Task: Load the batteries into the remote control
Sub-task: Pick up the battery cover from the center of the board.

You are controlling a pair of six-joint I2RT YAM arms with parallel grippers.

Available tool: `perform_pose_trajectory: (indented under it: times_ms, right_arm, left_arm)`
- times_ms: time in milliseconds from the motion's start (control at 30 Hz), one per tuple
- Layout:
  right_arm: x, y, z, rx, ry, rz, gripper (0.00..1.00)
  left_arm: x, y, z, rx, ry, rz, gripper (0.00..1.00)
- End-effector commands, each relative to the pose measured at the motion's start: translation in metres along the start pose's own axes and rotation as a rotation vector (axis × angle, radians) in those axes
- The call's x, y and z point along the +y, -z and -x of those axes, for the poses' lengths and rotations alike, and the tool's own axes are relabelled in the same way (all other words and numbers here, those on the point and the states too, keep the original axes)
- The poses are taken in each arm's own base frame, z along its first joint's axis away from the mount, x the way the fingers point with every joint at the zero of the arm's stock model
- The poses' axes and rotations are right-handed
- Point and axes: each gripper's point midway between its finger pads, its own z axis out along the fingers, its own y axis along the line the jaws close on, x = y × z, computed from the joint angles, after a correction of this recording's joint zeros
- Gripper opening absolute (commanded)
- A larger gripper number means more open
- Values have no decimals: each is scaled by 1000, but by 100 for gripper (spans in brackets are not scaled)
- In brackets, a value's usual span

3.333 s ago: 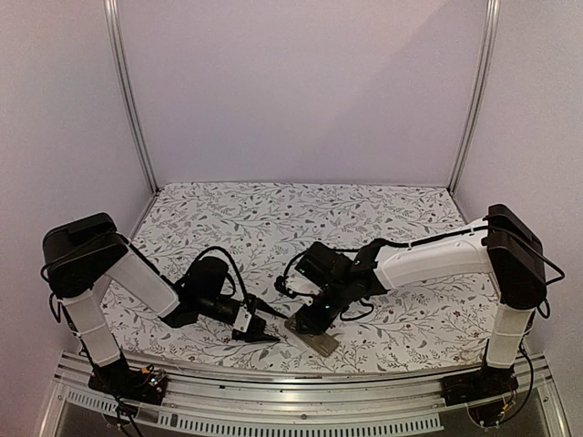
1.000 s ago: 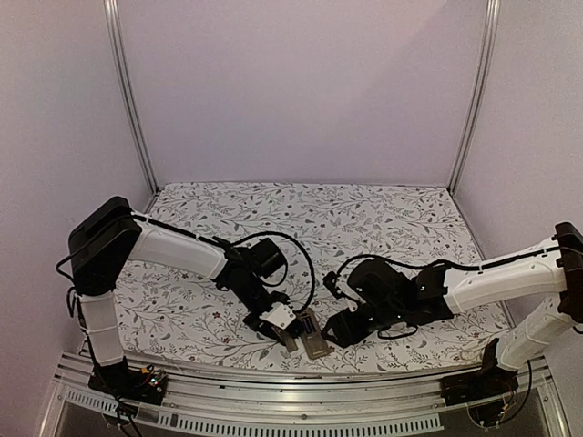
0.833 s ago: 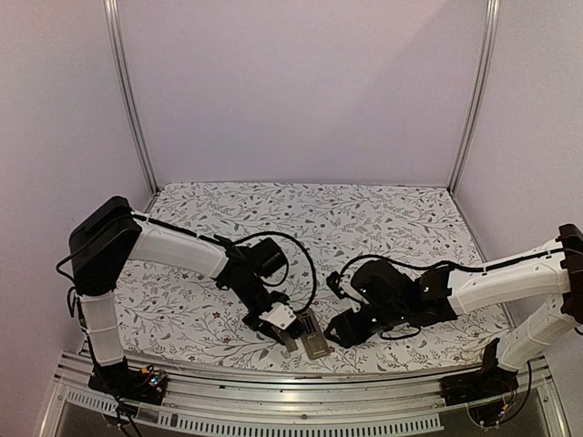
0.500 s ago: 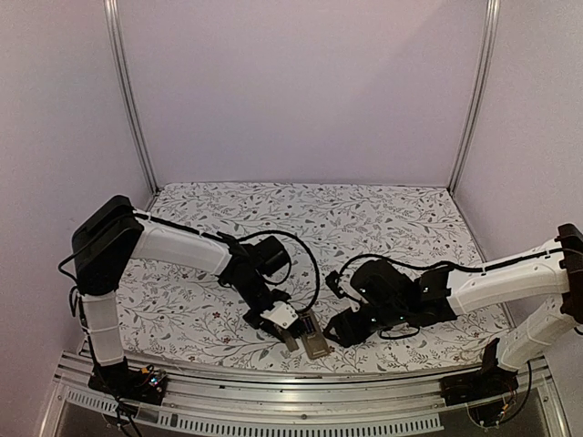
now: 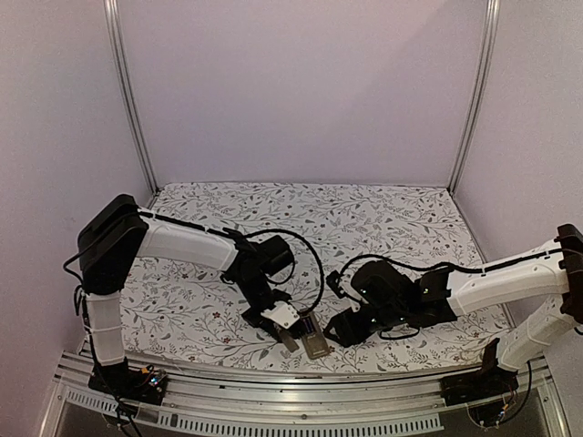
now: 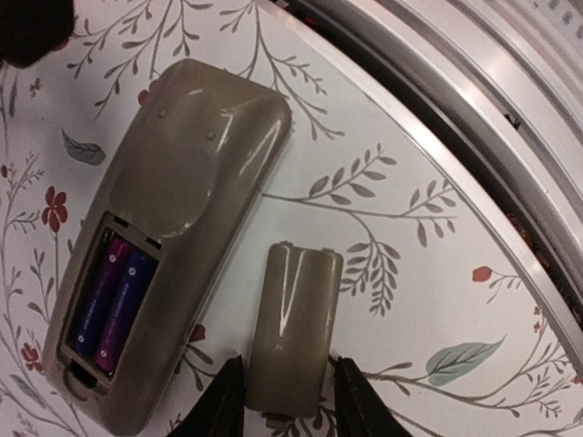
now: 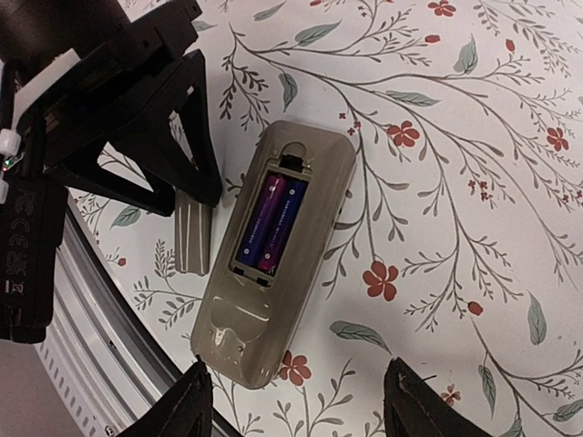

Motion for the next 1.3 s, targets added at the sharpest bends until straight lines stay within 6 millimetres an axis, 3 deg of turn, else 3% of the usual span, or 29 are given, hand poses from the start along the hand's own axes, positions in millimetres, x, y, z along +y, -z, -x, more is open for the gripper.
perform_pose_trajectory:
  times_ms: [0, 133, 333, 567, 733, 967, 1100, 1267]
  right_arm:
    - [-1, 4, 11, -31, 7, -21, 63]
    - [-1, 5, 11, -34, 8, -20, 63]
    - [-2, 8, 13, -47, 7, -21, 63]
    - [-9, 9, 7, -52, -25, -42, 63]
    - [-3, 4, 6, -56, -54, -40, 62]
    - [27, -20, -10, 38, 15, -53, 63]
    - [26, -32, -12, 73, 30, -91, 64]
    - [24, -47, -13, 129, 50, -138, 65]
  left_arm:
    - [-37, -22, -31, 174, 84, -136, 34]
    - [-25, -24, -23, 198, 126, -92, 33]
    - [-22, -28, -24, 220, 145, -54, 23]
    - [-24, -19, -18, 175, 135, -15, 18]
    - [-26, -3, -16, 108, 175, 15, 19]
    - [-36, 27, -17, 30, 250, 29, 20]
    - [-36, 54, -18, -29, 280, 83, 20]
    - [-42, 65, -25, -35, 325, 121, 20]
